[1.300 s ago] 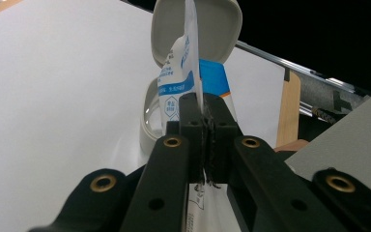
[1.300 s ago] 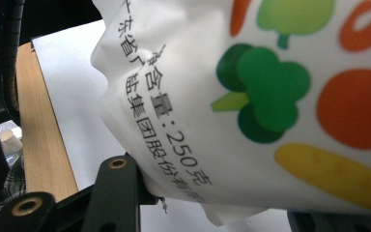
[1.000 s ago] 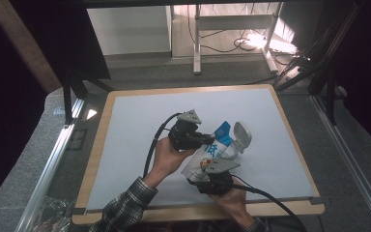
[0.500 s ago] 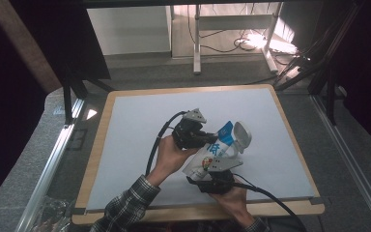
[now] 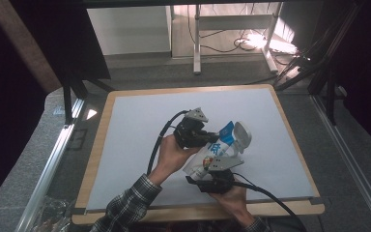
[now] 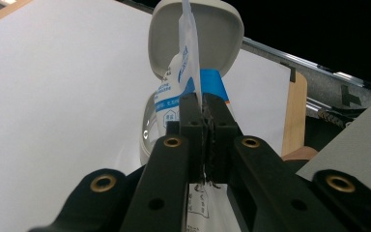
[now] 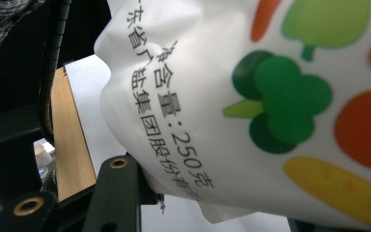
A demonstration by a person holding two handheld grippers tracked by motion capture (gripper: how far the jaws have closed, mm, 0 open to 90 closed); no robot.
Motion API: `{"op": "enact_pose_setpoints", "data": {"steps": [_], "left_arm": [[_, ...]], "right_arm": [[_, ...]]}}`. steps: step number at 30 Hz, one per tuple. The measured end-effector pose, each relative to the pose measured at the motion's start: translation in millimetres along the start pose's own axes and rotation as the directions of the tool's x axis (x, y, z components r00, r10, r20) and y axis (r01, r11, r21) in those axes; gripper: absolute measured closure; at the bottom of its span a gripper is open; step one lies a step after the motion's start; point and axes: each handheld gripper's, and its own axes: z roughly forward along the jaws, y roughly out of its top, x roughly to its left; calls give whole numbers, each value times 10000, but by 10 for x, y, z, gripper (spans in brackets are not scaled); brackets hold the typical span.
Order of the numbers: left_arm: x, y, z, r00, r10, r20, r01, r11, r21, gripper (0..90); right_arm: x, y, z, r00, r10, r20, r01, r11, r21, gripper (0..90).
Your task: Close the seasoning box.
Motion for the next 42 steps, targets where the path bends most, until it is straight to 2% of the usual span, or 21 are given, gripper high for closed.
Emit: {"op": "enact_pose_setpoints", "data": {"steps": [6,29,42], "left_arm": [[-1,10,21,10000,-66,3,66,10000,-59,878],[20,81,73,10000,-12,-6,12,9998,204,879],[48,106,96,10000,-62,3,62,9995,295,879]], "right_arm": [[1,8,-3,9999,56,-111,-57,10000,-9,549],[-7,53,-22,9995,86,-319,-94,9997,-221,549],[1,72,-32,9984,281,-498,-296,9991,-313,549]]}}
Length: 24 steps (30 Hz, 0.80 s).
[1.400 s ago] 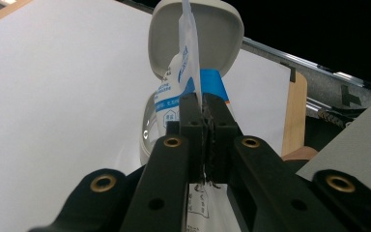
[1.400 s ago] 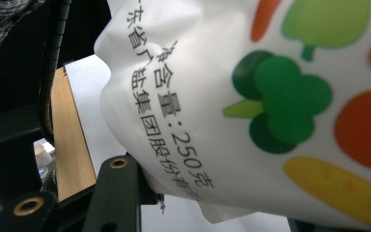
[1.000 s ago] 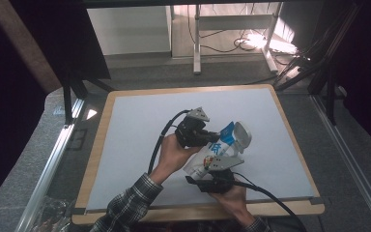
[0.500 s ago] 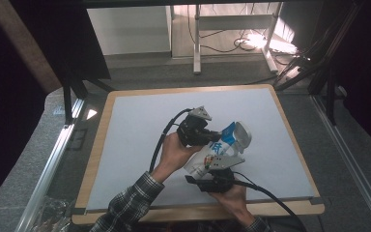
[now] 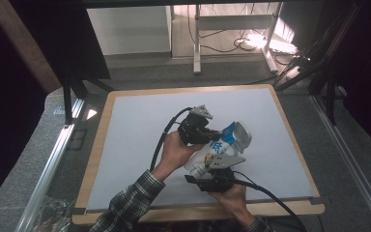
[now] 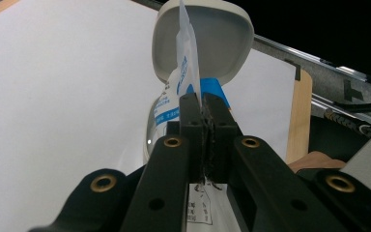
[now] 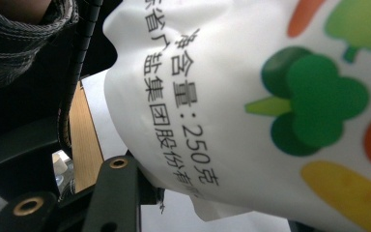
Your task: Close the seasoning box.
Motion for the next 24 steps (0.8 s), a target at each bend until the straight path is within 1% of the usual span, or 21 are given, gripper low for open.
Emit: {"op": "enact_pose_setpoints", "data": {"steps": [11,22,24], "left_arm": [[17,6,17,10000,-25,-1,25,10000,40,879],[29,16,35,10000,-71,-17,71,9999,76,879],[34,22,35,10000,-21,-19,22,9999,169,879]], "right_arm": [[2,16,0,10000,-46,-45,46,10000,-36,549],[7,35,0,9999,45,-145,-47,9999,-105,549],[8,38,-2,9998,96,-181,-98,9999,-136,549]]}}
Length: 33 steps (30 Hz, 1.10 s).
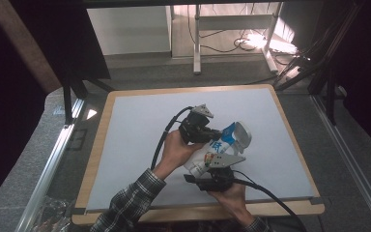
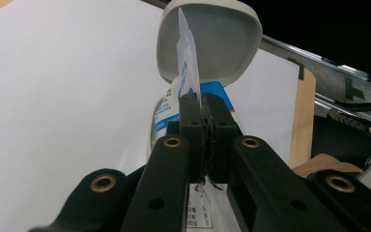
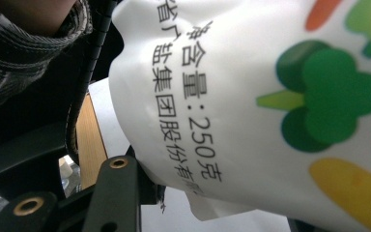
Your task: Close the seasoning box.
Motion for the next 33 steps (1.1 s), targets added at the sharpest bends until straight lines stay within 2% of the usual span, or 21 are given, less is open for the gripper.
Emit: {"op": "enact_pose_setpoints", "data": {"steps": [33], "left_arm": [[6,57,32,9999,-152,-78,154,9997,181,883]], "right_arm": [[11,37,-16,9999,131,-76,-132,9998,-129,549]]}}
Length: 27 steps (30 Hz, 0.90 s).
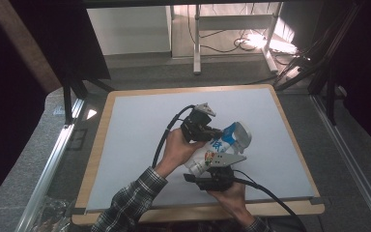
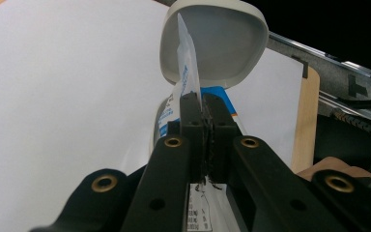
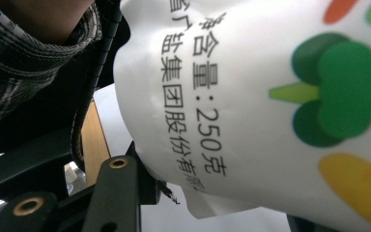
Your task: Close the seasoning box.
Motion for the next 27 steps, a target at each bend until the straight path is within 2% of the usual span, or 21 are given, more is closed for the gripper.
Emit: {"op": "enact_pose_setpoints", "data": {"steps": [27], "left_arm": [[16,40,8,10000,-62,16,62,9997,257,883]], "right_arm": [[17,25,2,10000,-75,18,75,10000,-8,548]]}}
